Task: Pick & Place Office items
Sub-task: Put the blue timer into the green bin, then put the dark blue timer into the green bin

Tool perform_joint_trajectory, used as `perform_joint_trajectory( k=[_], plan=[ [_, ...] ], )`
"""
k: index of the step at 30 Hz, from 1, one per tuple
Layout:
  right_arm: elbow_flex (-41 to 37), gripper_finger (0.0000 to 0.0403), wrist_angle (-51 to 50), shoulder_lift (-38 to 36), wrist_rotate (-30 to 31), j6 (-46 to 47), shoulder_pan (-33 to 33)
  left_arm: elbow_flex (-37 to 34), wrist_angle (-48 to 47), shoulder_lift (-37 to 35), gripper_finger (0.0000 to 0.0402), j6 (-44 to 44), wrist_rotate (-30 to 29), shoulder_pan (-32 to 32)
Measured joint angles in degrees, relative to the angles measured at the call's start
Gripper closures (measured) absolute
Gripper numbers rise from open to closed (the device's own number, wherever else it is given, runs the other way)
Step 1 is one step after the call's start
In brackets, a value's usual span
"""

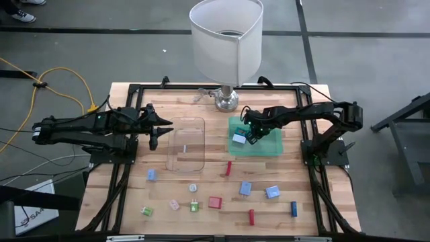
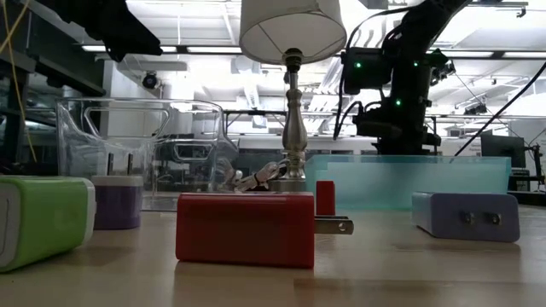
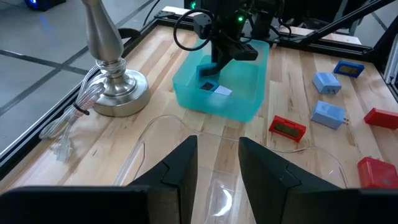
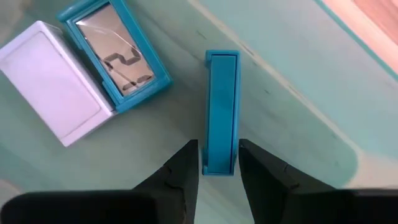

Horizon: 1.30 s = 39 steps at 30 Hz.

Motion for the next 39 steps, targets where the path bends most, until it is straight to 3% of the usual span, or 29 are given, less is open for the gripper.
perform_joint_trajectory(
  k=[14,29,39],
  plan=[
    [0.00,0.0275,-0.34,-0.30,-0.13,0.02,-0.14,0.00,0.00,0.00,0.0291,0.00,0.01,0.00],
    [0.00,0.0275,-3.32,-11.85,0.26,-0.17,0.23,-0.02,0.00,0.00,0.0291,0.00,0.02,0.00],
    [0.00,0.0275,-3.87,-12.59,0.48,-1.90,4.06,0.00,0.00,0.00,0.0291,0.00,0.00,0.00]
  ],
)
